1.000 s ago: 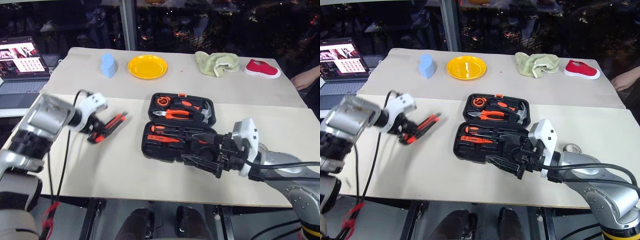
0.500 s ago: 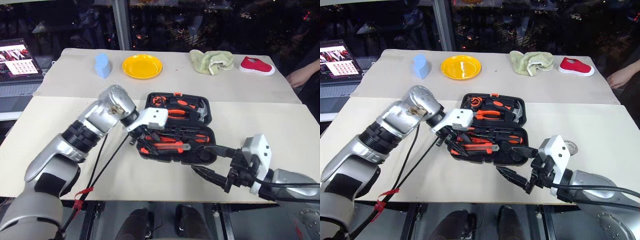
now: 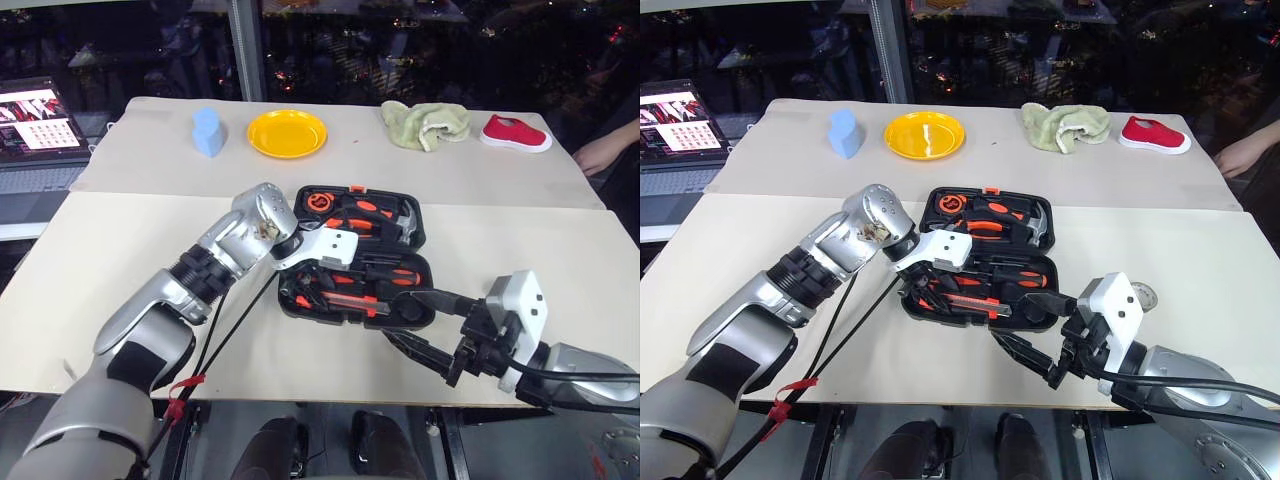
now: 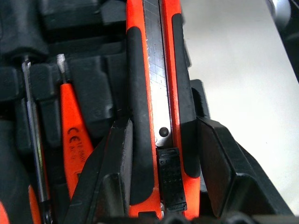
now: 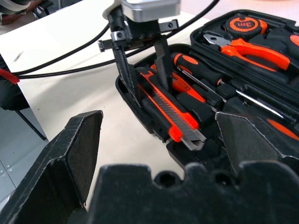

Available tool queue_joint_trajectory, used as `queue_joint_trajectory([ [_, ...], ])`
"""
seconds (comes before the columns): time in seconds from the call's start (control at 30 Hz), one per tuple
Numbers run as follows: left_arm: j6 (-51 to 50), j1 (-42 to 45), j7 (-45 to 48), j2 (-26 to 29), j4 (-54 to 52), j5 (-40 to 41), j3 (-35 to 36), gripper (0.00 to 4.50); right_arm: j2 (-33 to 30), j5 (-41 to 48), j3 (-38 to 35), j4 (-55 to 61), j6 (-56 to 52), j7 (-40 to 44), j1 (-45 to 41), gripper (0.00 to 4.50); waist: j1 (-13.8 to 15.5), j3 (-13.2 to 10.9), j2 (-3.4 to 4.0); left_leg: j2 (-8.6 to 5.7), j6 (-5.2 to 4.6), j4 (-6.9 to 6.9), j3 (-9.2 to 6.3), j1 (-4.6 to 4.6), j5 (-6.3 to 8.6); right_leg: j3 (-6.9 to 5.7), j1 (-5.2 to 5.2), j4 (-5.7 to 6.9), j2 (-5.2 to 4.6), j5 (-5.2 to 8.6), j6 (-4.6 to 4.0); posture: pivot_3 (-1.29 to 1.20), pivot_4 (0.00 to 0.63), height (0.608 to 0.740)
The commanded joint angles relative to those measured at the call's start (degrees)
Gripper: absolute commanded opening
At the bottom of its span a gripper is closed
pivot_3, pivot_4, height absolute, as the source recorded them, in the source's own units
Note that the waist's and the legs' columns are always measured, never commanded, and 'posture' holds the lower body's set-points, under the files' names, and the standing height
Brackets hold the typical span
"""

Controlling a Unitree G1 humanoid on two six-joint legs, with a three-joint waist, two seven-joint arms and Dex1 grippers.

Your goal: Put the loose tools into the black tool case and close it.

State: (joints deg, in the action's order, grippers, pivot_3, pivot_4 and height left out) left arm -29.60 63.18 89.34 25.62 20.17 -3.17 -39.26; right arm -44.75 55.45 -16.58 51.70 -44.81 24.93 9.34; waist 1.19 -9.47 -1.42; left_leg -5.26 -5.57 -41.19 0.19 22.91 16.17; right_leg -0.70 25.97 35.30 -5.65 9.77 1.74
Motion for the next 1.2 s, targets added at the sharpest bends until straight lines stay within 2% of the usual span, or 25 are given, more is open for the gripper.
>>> queue_joint_trajectory([
  [0.03,-2.8,1.1,-0.6,0.1,-0.6,-1.9,0.0,2.74,-0.1,1.0,-1.5,0.7,1.6,-0.1,-0.9,4.50,0.0,0.0,0.00,0.00,-0.03,-0.02,0.00,0.00,0.02,0.01,0.00,0.01,0.01,0.00,0.00,0.00,0.150,0.740],
  [0.17,-5.1,0.5,1.8,1.4,-3.5,-0.8,0.7,4.16,-0.1,1.0,-1.5,0.0,1.6,0.1,-1.5,4.50,0.1,0.0,0.01,0.00,-0.17,-0.14,-0.01,0.00,0.10,0.01,-0.04,0.04,0.00,-0.03,0.05,0.00,0.150,0.740],
  [0.2,-5.5,0.6,1.7,1.6,-3.8,-0.7,1.0,4.37,-0.1,1.1,-1.5,-0.2,1.6,0.2,-1.7,4.50,0.1,0.0,0.01,0.00,-0.28,-0.17,-0.01,0.00,0.17,0.02,-0.04,0.05,0.00,-0.05,0.08,0.00,0.150,0.740],
  [0.47,-3.1,0.9,1.5,3.5,-5.0,4.2,8.5,4.37,0.1,0.9,-0.9,-1.3,1.6,0.5,-3.0,4.50,0.1,0.0,0.01,0.00,0.02,-0.15,0.00,0.07,-0.01,0.04,0.09,0.05,0.01,-0.06,0.09,0.00,0.150,0.740],
  [0.57,-0.8,-1.6,1.3,3.2,-4.7,7.8,12.7,3.66,0.1,0.7,-0.8,-1.4,1.5,0.7,-3.1,4.50,0.1,0.0,0.02,0.00,0.03,-0.14,0.00,0.11,-0.01,0.03,0.14,0.03,0.00,-0.06,0.08,0.00,0.150,0.740],
  [0.7,11.0,-6.3,-0.2,0.8,-1.8,11.3,17.9,2.02,-0.2,0.9,-1.2,-1.6,1.5,1.1,-2.9,4.50,0.1,0.0,0.05,0.00,0.04,-0.11,0.00,0.08,-0.01,0.03,0.12,-0.02,0.00,-0.06,0.08,0.00,0.150,0.740],
  [0.87,13.5,-7.0,-1.3,-0.3,2.7,11.1,18.5,0.19,-0.5,1.3,-1.6,-1.7,1.1,1.2,-3.1,4.50,0.3,0.0,0.04,-0.01,0.07,-0.15,-0.01,0.12,-0.02,0.02,0.08,-0.06,-0.06,-0.09,0.08,0.00,0.150,0.740],
  [0.9,13.9,-7.2,-1.2,-0.4,3.0,11.1,18.4,0.02,-0.5,1.4,-1.6,-1.6,1.1,1.2,-3.1,4.50,0.3,0.0,0.04,-0.01,0.06,-0.14,-0.01,0.11,-0.02,0.02,0.08,-0.05,-0.05,-0.09,0.09,0.00,0.150,0.740],
  [1.2,17.3,-8.1,-0.9,-0.3,6.2,7.8,16.0,0.02,-0.6,2.0,-1.7,-1.4,0.9,0.6,-2.8,4.50,0.3,0.0,0.04,-0.01,0.04,-0.12,0.01,0.12,0.00,0.02,0.09,-0.07,-0.04,-0.09,0.09,0.00,0.150,0.740],
])
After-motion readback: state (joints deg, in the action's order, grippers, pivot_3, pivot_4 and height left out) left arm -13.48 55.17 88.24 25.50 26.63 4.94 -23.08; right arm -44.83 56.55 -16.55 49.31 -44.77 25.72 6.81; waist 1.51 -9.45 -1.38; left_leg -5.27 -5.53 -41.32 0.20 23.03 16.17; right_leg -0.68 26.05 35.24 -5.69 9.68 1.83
